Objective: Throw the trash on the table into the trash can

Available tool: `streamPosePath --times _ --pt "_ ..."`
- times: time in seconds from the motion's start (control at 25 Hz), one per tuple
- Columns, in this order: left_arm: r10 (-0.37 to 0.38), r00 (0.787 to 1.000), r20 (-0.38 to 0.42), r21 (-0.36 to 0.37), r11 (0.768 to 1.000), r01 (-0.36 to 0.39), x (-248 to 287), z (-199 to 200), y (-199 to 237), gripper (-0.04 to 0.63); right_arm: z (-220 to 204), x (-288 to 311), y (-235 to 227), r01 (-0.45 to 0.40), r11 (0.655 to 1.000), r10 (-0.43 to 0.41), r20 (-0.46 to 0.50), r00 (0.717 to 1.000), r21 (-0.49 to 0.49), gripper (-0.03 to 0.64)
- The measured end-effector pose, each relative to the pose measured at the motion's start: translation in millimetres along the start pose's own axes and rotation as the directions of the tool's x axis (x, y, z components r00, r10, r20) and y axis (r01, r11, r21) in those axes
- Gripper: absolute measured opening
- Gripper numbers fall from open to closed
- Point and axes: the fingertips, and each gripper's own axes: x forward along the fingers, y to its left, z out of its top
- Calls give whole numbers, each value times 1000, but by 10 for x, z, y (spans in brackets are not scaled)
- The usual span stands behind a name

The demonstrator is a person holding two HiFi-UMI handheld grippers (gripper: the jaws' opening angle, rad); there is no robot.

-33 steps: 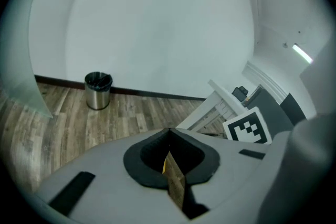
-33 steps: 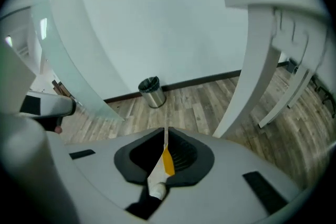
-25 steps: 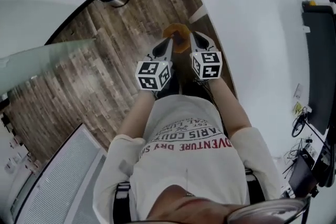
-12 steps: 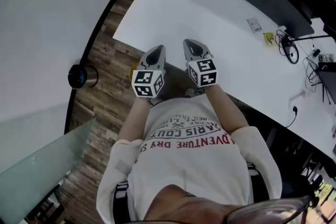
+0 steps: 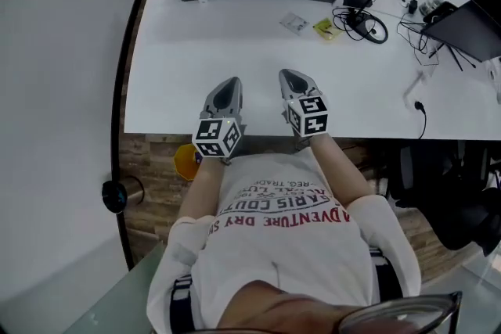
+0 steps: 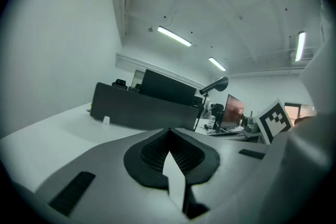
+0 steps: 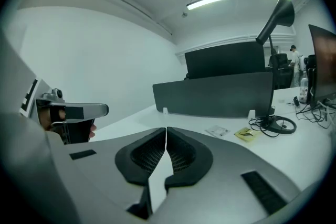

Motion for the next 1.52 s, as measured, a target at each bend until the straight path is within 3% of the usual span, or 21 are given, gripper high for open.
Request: streamPosePath --times 0.24,0.56,0.8,1.0,1.28,1.52 --pt "-112 993 -43 16 994 112 373 10 -234 21 4 -175 -460 116 992 -117 10 993 50 29" --pt "-227 970 -86 66 970 233 553 101 -204 22 3 -5 -559 194 976 -193 -25 981 101 29" --pt "-246 963 -113 2 969 247 628 57 102 23 -92 185 -564 250 960 -241 -79 967 129 30" --pt "-296 941 -164 -23 955 296 766 -153 189 23 -228 241 -717 319 938 -302 -134 944 132 31" --pt "-284 938 -198 -58 959 278 1200 -291 -1 23 -179 192 -1310 340 930 -319 -149 936 142 30" --pt "-215 959 -185 -68 976 205 1796 -243 -322 23 -37 260 -2167 306 939 -276 -186 943 160 31"
